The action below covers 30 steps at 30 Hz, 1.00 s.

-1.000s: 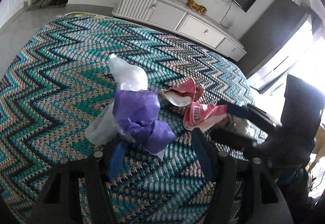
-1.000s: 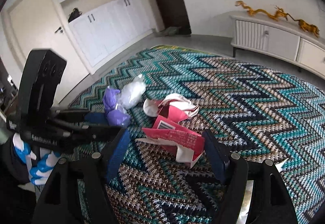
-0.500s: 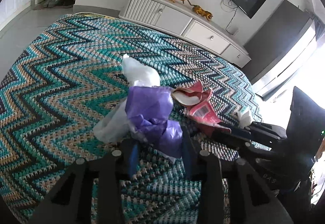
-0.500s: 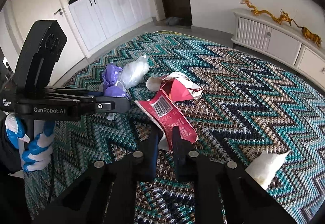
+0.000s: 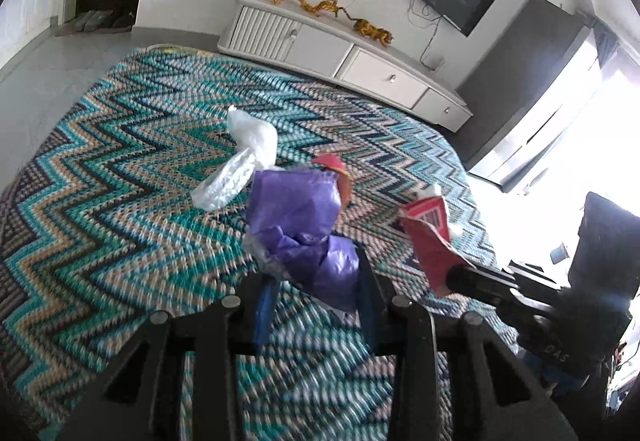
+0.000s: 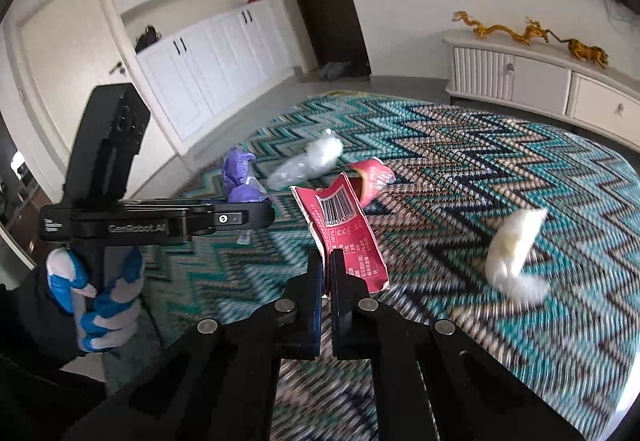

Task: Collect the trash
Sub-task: 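Carry both wrappers over the trash bin and open both tools to drop them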

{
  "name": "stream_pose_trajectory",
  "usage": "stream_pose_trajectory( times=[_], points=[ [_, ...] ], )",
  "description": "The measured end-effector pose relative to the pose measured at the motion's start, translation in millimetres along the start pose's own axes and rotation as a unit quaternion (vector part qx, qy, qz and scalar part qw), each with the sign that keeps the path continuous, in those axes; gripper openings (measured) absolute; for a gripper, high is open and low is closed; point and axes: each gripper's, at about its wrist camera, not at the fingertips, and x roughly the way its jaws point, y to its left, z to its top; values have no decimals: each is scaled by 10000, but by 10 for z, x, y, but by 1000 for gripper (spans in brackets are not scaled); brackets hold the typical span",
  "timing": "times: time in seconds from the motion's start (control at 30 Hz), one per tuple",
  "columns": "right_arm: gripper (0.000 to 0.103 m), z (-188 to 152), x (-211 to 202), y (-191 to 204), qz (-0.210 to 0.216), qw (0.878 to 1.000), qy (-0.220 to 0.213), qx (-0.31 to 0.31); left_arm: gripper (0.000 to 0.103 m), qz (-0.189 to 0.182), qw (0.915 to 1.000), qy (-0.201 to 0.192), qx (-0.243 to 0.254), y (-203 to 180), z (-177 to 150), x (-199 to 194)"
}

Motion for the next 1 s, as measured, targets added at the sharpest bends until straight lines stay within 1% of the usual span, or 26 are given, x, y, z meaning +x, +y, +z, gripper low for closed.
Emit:
stream_pose_trajectory(
  times=[0.07,0.2,0.3,0.4,0.53,0.67,0.77,0.8,0.9,0.93,1.0],
  points=[
    [3,-37,-147,80,-45,9999,-123,40,33,-34,10000,-77,43,-69,-32,-140],
    [3,-154,-570,162,-206,9983,-483,240,33,-114,9993,-244,246,-261,-68,-396],
    [3,-249,-891,162,-360,9958,-740,409,33,-240,9979,-348,485,-499,-117,-607],
    [3,-390,-1244,134,-569,9913,-996,639,33,-362,9958,-409,739,-749,-161,-739],
    [3,-606,-1699,51,-1003,9820,-1260,989,33,-606,9910,-429,1110,-1160,-264,-861],
    [3,-881,-2114,-101,-1504,9672,-1454,1440,33,-869,9850,-298,1463,-1599,-371,-823],
    [3,-1125,-2395,-256,-1890,9528,-1550,1799,33,-1034,9788,-88,1769,-1951,-457,-697],
    [4,-1224,-2497,-332,-2033,9463,-1584,1951,33,-1080,9763,-10,1875,-2060,-483,-639],
    [4,-1471,-2708,-547,-2295,9298,-1676,2337,33,-1214,9661,247,2265,-2429,-598,-439],
    [4,-1573,-2790,-638,-2400,9223,-1706,2504,33,-1266,9612,366,2423,-2593,-651,-337],
    [4,-1765,-2910,-815,-2544,9086,-1746,2815,33,-1319,9545,544,2620,-2813,-726,-184]
  ],
)
